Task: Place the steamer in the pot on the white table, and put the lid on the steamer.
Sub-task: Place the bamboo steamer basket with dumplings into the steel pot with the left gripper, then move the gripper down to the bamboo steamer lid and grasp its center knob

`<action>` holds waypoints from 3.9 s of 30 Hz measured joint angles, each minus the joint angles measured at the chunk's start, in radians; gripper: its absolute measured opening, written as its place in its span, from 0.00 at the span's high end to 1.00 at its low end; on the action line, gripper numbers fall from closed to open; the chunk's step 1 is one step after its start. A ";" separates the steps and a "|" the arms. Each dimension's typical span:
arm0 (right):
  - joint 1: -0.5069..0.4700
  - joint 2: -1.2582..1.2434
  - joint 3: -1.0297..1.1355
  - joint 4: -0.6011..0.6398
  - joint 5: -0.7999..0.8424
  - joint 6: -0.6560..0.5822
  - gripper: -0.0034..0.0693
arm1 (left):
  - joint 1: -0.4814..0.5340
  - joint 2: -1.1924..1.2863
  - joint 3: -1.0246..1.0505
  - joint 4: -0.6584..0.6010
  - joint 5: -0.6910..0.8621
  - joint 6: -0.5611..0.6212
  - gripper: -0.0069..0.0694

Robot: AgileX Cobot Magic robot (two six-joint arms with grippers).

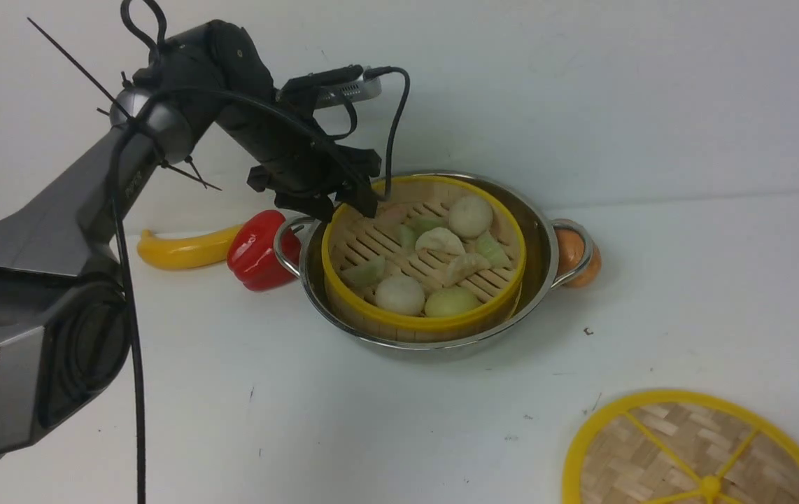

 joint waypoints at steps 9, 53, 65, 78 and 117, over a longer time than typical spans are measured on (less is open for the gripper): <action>0.000 0.000 0.000 0.000 0.000 0.000 0.62 | -0.002 0.027 -0.002 -0.010 0.027 -0.001 0.36; 0.000 0.000 0.000 0.000 0.000 -0.001 0.62 | -0.001 -0.435 -0.005 -0.183 0.046 0.040 0.36; 0.000 0.000 0.000 0.000 0.000 -0.001 0.62 | -0.001 -0.486 -0.005 -0.517 0.049 0.044 0.36; 0.000 0.000 0.000 0.000 0.000 -0.001 0.62 | -0.033 -0.758 0.324 -0.137 -0.002 0.355 0.36; 0.000 0.000 0.000 0.000 0.000 -0.003 0.62 | 0.238 -2.395 2.370 -0.035 -0.861 0.409 0.36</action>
